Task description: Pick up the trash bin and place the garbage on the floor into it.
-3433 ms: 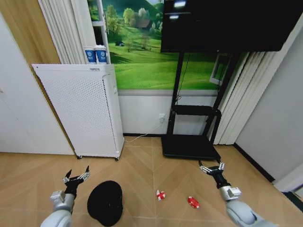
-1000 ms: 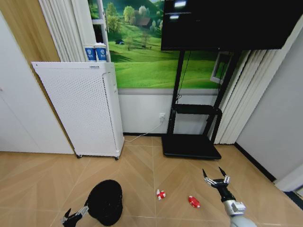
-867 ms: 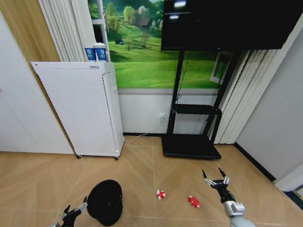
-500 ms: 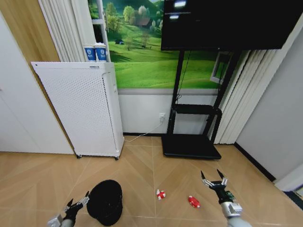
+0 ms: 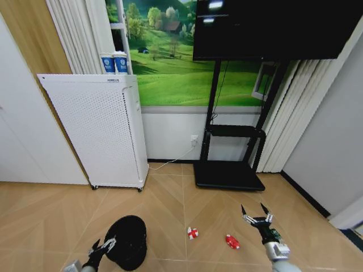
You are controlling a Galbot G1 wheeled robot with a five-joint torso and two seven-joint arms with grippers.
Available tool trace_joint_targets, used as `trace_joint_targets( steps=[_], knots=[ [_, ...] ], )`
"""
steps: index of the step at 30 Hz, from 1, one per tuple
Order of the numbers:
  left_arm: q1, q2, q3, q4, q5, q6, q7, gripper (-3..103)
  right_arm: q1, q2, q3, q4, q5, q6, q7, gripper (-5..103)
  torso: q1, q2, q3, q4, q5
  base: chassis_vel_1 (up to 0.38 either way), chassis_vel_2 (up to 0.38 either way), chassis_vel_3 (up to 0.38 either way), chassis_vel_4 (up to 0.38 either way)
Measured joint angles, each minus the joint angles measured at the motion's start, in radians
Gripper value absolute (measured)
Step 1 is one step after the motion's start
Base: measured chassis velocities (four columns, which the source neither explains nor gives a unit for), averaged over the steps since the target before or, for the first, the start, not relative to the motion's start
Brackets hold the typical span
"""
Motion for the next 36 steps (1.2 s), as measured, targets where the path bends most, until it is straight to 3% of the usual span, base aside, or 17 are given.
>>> trace_joint_targets(
  steps=[2,6,28,33,36],
  knots=[
    [0.007,-0.006,-0.001,-0.007,-0.013,0.003,-0.013,96,0.000,0.000,0.002,-0.001,-0.002,0.001,0.000,100,0.000,0.000,0.000,0.0000,0.0000,0.000,0.000,0.000,0.000],
    [0.021,-0.021,-0.011,-0.014,-0.052,0.015,-0.042,100,0.000,0.005,0.007,-0.008,-0.013,0.009,0.001,100,0.000,0.000,0.000,0.0000,0.0001,0.000,0.000,0.000,0.000],
    [-0.021,-0.032,0.001,0.061,-0.071,0.018,-0.044,99,-0.037,0.015,0.037,0.002,-0.031,0.019,0.003,100,0.000,0.000,0.000,0.0000,-0.0001,0.000,0.000,0.000,0.000],
    [-0.041,-0.030,0.010,0.077,-0.076,0.019,-0.044,97,-0.050,0.024,0.046,0.003,-0.042,0.021,0.003,100,0.000,0.000,0.000,0.0000,-0.0001,0.000,0.000,0.000,0.000],
    [-0.053,-0.030,0.015,0.086,-0.085,0.022,-0.052,88,-0.055,0.028,0.050,0.003,-0.045,0.022,0.003,100,0.000,0.000,0.000,-0.0001,-0.0001,0.000,0.000,0.000,0.000]
  ],
)
